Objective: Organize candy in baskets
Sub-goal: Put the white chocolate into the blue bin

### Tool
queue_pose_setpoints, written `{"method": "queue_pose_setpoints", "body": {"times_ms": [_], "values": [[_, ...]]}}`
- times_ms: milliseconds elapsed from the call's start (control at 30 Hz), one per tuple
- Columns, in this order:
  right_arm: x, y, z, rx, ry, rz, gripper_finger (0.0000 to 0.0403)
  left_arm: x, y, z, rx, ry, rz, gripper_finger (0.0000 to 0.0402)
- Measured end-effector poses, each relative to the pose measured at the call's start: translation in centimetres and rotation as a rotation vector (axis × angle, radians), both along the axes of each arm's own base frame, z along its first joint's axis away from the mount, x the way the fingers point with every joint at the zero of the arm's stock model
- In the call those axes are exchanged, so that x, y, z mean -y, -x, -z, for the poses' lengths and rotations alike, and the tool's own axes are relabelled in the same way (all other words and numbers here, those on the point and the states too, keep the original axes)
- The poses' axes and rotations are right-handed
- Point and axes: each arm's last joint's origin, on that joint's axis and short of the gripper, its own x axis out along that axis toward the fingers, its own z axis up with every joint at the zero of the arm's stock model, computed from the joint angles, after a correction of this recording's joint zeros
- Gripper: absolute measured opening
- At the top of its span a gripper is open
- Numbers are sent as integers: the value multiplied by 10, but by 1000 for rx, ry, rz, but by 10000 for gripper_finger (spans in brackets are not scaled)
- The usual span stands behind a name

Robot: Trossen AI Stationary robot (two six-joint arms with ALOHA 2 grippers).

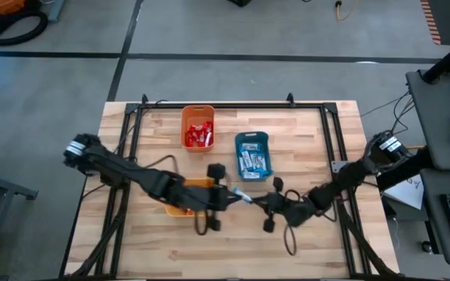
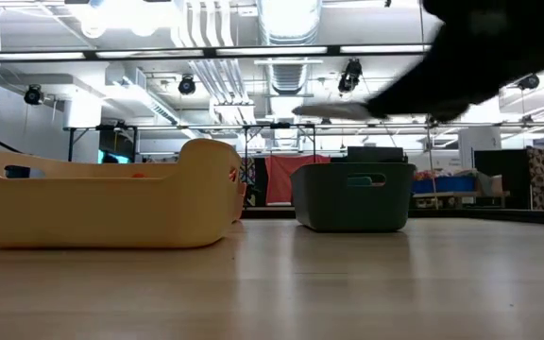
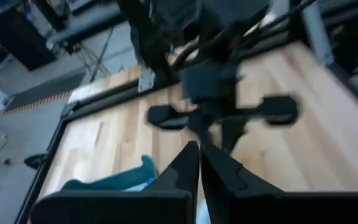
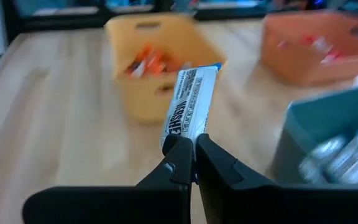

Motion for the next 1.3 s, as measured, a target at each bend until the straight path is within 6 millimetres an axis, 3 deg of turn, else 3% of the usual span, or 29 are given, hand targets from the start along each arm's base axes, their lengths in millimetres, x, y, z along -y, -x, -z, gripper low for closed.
{"method": "queue_pose_setpoints", "body": {"times_ms": [333, 600, 867, 1133, 1300], "values": [[62, -51, -34, 33, 70, 221, 9, -10, 77, -2, 258, 106, -19, 0], [121, -52, -37, -202, 153, 483, 9, -27, 122, 7, 368, 214, -71, 0], [150, -45, -29, -387, 151, 538, 9, -35, 138, 13, 424, 247, -73, 0], [153, -44, -26, -403, 132, 527, 10, -35, 138, 19, 410, 234, -71, 0], [152, -45, -25, -423, 90, 476, 35, -35, 138, 21, 404, 229, -70, 0]]}}
